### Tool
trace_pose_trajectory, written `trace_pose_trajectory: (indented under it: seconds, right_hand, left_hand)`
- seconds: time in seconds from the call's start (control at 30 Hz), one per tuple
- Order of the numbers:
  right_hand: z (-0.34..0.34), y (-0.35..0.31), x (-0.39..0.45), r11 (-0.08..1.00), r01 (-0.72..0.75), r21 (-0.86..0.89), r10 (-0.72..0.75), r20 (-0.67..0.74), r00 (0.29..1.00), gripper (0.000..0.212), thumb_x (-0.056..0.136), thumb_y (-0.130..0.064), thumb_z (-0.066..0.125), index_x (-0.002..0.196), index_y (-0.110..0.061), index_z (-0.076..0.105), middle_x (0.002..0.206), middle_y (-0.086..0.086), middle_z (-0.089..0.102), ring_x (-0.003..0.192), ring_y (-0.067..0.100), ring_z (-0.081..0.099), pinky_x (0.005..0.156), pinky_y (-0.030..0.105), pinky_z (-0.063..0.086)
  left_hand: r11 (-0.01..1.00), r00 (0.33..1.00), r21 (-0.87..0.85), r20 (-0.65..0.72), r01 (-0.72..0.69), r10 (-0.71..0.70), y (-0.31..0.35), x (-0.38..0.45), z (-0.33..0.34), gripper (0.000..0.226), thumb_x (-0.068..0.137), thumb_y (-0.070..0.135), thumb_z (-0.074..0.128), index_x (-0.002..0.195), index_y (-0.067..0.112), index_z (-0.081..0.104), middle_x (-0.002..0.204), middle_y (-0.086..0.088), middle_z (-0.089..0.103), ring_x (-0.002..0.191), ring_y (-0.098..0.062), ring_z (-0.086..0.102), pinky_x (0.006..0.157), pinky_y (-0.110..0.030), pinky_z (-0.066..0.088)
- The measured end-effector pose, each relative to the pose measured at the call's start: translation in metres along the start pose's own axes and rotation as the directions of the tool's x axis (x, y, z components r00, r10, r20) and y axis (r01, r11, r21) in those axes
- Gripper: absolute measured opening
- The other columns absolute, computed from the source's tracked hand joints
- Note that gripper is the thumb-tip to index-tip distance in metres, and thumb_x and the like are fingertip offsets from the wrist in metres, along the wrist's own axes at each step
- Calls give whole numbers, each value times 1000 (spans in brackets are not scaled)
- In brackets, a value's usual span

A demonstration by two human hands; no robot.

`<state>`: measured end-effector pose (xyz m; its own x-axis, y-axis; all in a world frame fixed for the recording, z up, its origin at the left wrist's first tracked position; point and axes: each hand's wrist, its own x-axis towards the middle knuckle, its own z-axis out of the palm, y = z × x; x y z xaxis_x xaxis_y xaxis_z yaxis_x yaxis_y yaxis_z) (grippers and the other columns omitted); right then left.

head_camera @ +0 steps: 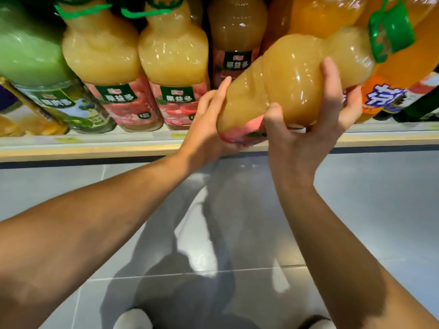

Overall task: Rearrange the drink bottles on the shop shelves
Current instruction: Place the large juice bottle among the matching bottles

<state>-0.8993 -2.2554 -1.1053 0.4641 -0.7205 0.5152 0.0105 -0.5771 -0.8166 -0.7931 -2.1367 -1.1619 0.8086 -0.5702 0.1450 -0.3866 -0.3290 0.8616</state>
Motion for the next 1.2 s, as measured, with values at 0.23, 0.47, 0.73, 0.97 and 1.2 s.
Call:
trace_pose_trajectory:
  seconds: [0.23,0.47,0.73,0.97,1.2]
  right_hand:
    - [3,7,3,1000,-5,31,7,-43,999,71,73,-10,76,137,-22,49,144,18,23,128,29,43,90,36,54]
    - [0,8,1,999,36,22,-35,-53,998,70,71,-10,79,134,-20,51,142,20,26,124,21,44,91,29,52]
    - [0,5,-1,998,47,-30,-48,-51,998,69,70,-15,78,133,-22,50,141,24,29,126,28,43,95,15,44]
    - [-9,6,-4,999,33,-1,-33,-31,999,68,70,-18,80,132,-22,54,139,22,29,127,23,43,98,12,42]
    - [-21,16,-4,1000,11,3,-10,-71,997,72,62,-27,85,113,-23,34,129,26,38,114,-5,35,82,16,48]
  left_hand:
    - [997,998,40,-30,-62,63,-5,11,6,124,62,11,93,157,30,16,141,8,24,119,5,32,94,5,26]
    - [995,988,66,-132,-75,83,-2,9,12,115,66,12,89,158,24,20,148,1,26,125,1,33,100,0,27]
    - [981,990,189,-128,-29,54,3,8,12,119,67,11,84,159,31,11,161,-1,18,143,-15,31,106,-16,35]
    - [933,992,360,-120,12,34,27,-1,4,124,59,39,80,156,43,3,162,2,24,134,-28,43,104,-48,45]
    - [909,980,377,-10,-181,199,65,7,5,126,62,50,83,158,35,3,164,-3,19,151,-23,19,116,-51,30]
